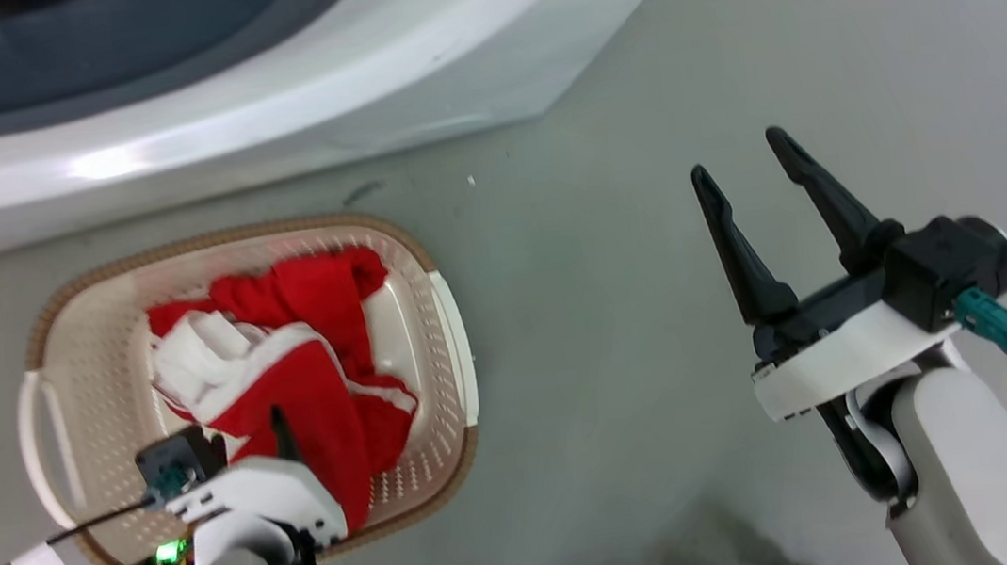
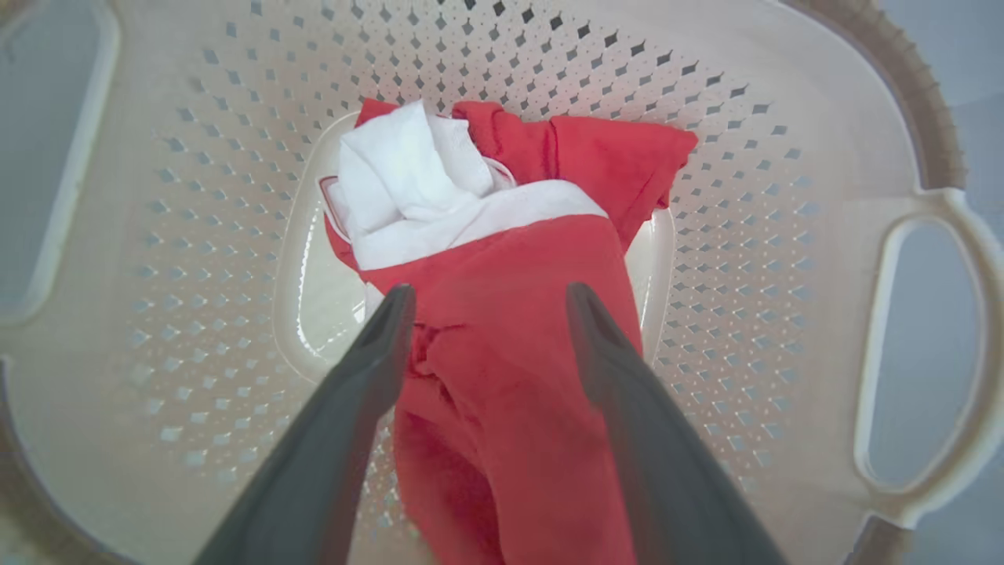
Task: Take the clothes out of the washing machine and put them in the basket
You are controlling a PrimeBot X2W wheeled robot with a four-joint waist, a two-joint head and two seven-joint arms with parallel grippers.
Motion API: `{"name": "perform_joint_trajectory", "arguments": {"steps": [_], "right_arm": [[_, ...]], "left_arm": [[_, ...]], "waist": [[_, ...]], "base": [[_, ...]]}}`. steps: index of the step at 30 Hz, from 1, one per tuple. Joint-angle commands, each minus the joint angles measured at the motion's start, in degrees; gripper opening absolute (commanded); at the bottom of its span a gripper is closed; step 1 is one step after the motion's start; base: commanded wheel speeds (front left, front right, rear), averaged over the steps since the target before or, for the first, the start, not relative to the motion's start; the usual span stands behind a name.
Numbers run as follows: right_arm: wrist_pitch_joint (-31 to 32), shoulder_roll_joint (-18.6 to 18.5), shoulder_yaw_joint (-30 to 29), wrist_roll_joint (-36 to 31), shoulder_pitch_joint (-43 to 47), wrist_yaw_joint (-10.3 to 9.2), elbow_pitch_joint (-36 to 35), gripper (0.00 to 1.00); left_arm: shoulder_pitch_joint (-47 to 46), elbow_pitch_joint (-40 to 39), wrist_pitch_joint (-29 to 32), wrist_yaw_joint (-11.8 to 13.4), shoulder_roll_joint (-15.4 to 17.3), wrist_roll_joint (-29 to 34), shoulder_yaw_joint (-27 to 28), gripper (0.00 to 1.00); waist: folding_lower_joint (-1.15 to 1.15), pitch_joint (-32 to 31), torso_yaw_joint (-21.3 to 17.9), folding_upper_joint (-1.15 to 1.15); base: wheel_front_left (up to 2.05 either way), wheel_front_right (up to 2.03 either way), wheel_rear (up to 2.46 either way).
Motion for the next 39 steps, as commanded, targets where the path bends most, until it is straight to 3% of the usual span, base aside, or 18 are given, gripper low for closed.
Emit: {"name": "perform_joint_trajectory", "arguments": {"steps": [1,14,24,31,39], "right_arm": [[-0.29,0.21,-0.61,-0.59,1.66,-0.06,0.65,1.00],[3.25,2.38,-6.91,-4.98,10.86,-0.05,-0.65,1.00],[6.65,3.34,-9.56,-7.13,15.96,-0.05,-5.54,1.00],[8.29,3.47,-10.85,-8.05,18.48,-0.05,-7.25,1.00],[9.47,3.50,-11.90,-7.63,21.97,-0.05,-8.24,1.00]], "left_arm": [[1.68,-0.02,-0.14,-0.65,-0.08,0.50,0.32,1.00],[10.31,-10.37,-0.14,-3.98,-0.49,2.28,0.03,1.00],[13.32,-27.25,-0.14,-2.71,-0.45,3.20,-6.66,1.00],[16.06,-38.18,-0.14,-1.65,-0.42,7.68,-8.74,1.00],[22.31,-45.55,-0.08,-1.99,2.49,11.87,-10.39,1.00]], "waist": [[0.00,-6.14,1.21,0.00],[0.00,-24.33,4.48,0.00],[0.00,-29.90,7.63,0.00],[0.00,-33.42,8.33,0.00],[0.00,-37.96,8.18,0.00]], "base": [[0.00,0.00,0.00],[0.00,0.00,0.00],[0.00,0.00,0.00],[0.00,0.00,0.00],[0.00,0.00,0.00]]}}
